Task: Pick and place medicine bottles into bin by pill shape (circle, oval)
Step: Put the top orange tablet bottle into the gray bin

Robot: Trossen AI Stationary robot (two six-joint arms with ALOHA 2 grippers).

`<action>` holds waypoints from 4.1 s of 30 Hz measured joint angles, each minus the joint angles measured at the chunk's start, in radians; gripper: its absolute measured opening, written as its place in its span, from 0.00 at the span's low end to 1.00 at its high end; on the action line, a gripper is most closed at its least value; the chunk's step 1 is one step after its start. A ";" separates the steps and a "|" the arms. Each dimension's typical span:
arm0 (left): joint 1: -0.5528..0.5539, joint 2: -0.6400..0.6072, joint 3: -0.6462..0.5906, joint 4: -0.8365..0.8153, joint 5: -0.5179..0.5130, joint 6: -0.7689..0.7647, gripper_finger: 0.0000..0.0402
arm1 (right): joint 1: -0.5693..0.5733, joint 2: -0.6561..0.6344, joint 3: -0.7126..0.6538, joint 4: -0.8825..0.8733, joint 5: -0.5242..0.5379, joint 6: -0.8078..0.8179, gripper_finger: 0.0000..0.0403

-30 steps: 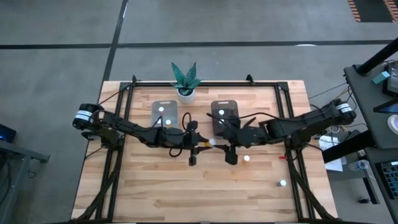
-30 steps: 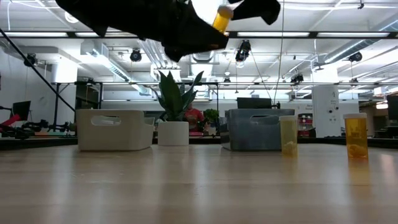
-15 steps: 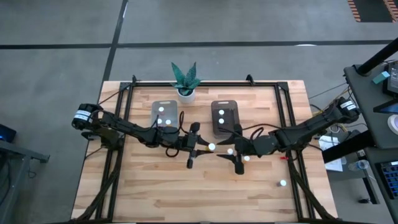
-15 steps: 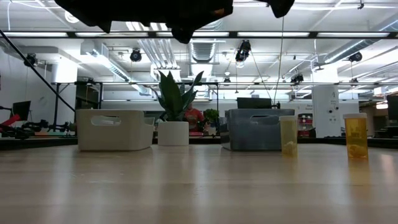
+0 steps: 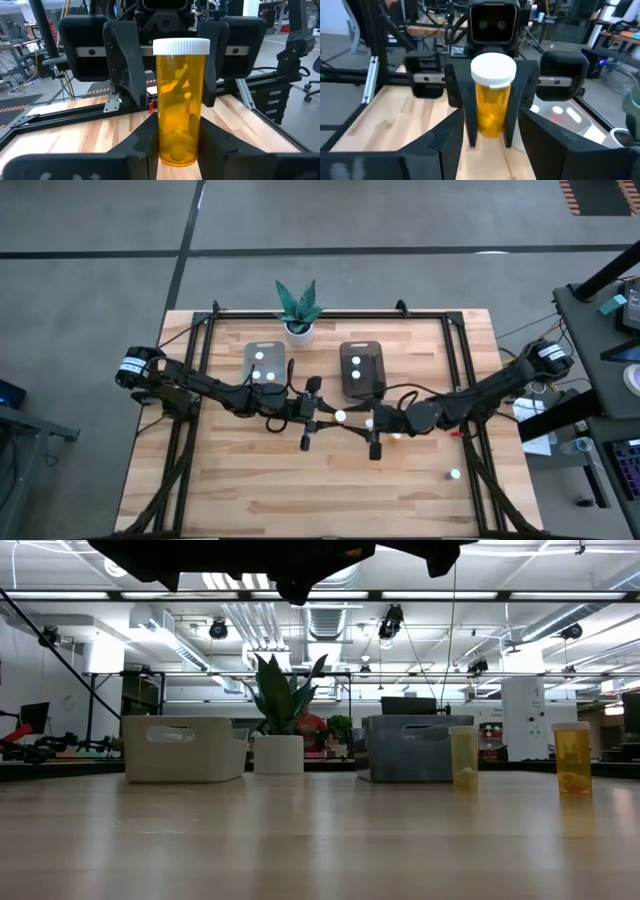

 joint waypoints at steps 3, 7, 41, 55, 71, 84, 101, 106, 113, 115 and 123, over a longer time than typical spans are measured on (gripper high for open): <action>0.000 0.000 0.000 0.000 0.000 0.000 0.20 | 0.000 0.016 0.001 0.032 0.018 -0.023 0.43; 0.000 0.000 0.000 0.000 -0.002 0.000 0.20 | 0.000 0.028 0.002 0.060 0.020 -0.037 0.41; 0.007 -0.012 0.002 -0.047 -0.023 -0.002 0.38 | -0.020 0.045 0.003 0.072 0.019 -0.065 0.22; 0.007 -0.160 0.003 -0.330 -0.022 -0.029 0.54 | -0.020 -0.056 0.003 -0.264 0.019 0.138 0.22; 0.007 -0.046 0.058 -0.098 -0.043 -0.031 0.54 | -0.020 -0.055 0.003 -0.282 0.021 0.151 0.22; 0.007 0.051 0.113 -0.095 -0.068 -0.053 0.54 | -0.020 -0.055 0.003 -0.284 0.024 0.151 0.22; 0.008 0.050 0.108 -0.081 -0.121 -0.053 0.25 | -0.020 -0.055 0.003 -0.287 0.045 0.151 0.22; 0.008 0.050 0.108 -0.081 -0.124 -0.053 0.23 | -0.020 -0.055 0.003 -0.286 0.046 0.151 0.22; 0.008 0.050 0.106 -0.083 -0.139 -0.053 0.22 | -0.020 -0.055 0.003 -0.279 0.046 0.158 0.36; 0.008 0.050 0.105 -0.082 -0.149 -0.053 0.22 | -0.020 -0.055 0.003 -0.279 0.046 0.159 0.42; 0.007 0.013 0.092 -0.158 -0.252 -0.055 0.22 | -0.021 -0.111 0.003 -0.306 0.049 0.158 0.57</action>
